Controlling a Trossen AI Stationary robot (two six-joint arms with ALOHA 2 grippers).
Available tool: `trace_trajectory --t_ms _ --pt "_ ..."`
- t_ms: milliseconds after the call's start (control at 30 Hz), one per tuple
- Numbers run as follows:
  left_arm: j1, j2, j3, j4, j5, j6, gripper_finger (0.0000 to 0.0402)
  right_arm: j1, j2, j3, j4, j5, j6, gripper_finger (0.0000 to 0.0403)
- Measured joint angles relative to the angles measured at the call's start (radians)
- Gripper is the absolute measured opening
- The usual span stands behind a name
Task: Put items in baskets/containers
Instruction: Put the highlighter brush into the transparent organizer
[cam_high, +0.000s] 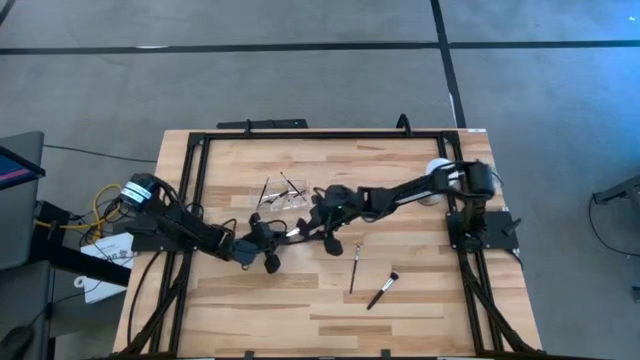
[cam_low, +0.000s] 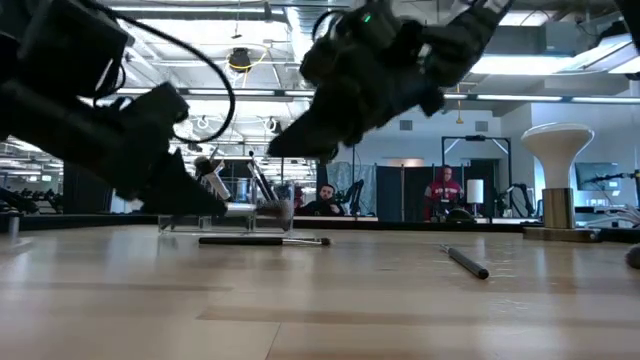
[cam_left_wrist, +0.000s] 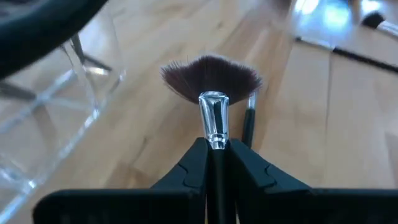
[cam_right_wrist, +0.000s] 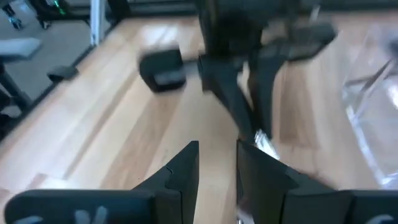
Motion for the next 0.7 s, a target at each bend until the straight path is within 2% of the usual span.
trace_trajectory --t_ms 100,233,300,400,533,700 --pt "0.000 -0.050 -0.004 0.002 -0.011 0.046 0.0039 -0.007 0.051 0.034 -0.011 -0.032 0.039 0.0102" --pt "0.000 -0.108 -0.006 0.005 -0.066 0.108 0.0039 -0.027 0.081 0.078 -0.018 -0.214 0.112 0.0102" --pt "0.000 -0.141 -0.007 0.005 -0.101 0.148 0.0039 -0.031 0.085 0.087 -0.018 -0.268 0.162 0.0102" --pt "-0.003 -0.194 -0.006 0.006 -0.136 0.224 0.0039 -0.032 0.085 0.090 -0.018 -0.219 0.228 0.0102" --pt "-0.004 -0.282 -0.005 0.006 -0.164 0.399 0.0040 -0.048 0.080 0.089 -0.002 -0.131 0.264 0.0102" --pt "0.001 -0.372 -0.004 0.009 -0.211 0.613 0.0040 -0.081 0.080 0.089 0.141 -0.028 0.313 0.0102"
